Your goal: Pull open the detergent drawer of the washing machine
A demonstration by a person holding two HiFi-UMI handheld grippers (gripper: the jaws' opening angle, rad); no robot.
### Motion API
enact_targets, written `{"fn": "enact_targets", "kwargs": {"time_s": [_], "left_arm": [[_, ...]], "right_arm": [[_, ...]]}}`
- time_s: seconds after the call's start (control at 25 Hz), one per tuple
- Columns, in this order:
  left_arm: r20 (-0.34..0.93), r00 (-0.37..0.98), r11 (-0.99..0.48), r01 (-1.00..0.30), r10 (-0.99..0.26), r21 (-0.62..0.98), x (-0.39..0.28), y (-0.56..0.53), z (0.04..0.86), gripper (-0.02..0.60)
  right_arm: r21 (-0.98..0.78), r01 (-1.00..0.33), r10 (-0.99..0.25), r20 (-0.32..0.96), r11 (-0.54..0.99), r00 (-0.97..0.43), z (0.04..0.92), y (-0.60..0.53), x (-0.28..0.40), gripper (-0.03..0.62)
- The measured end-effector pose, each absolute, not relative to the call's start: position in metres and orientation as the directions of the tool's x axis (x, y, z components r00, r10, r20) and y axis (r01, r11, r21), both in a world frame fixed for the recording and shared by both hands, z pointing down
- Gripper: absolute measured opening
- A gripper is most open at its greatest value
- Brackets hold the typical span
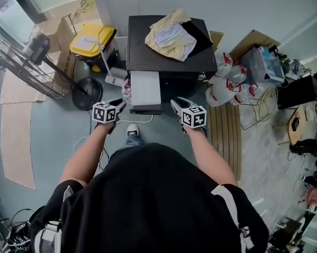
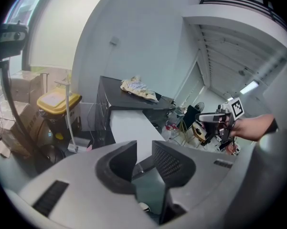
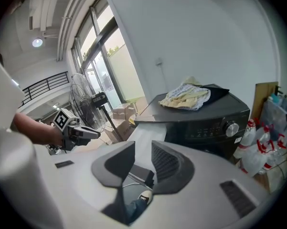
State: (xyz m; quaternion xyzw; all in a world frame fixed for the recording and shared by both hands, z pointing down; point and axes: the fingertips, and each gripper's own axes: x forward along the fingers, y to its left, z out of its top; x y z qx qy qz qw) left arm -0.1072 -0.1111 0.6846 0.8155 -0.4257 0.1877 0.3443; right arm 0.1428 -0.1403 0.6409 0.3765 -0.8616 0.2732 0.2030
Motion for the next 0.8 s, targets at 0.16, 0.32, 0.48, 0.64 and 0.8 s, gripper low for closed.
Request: {"fn": "enact_targets", "kwargs": {"time_s": [0.16,0.32,0.48,0.64,0.8], "left_arm": [[0.595,0.562,-0.391,-0.827,-0.574,0.404,-0.109,-0.110,0.681,0.104],[0.591,0.559,-0.392,-0.829,-0.582,0.398,-0.107,-0.108,0.678,0.104],[0.588,0.557,-0.390,-0.831,-0.587,0.397,-0.107,-0.107,0.676,0.103],[0.584,0.553,-0.387,-0.833,-0.595,0.395,-0.109,-0.105,0.672,0.103],[0.588,0.550,-0.390,-0.835,-0.594,0.388,-0.110,-0.101,0.673,0.103]], "right_arm": [[-0.315,-0.759,-0.549,0.542,0.569,-0.636,0.632,-0.141,0.146,0.107],[-0.306,-0.765,-0.562,0.536,0.567,-0.631,0.628,-0.142,0.155,0.107],[-0.305,-0.766,-0.573,0.524,0.565,-0.631,0.625,-0.140,0.161,0.107],[-0.303,-0.765,-0.579,0.514,0.568,-0.633,0.620,-0.138,0.162,0.107],[-0.310,-0.759,-0.584,0.496,0.572,-0.643,0.616,-0.136,0.162,0.107]]}}
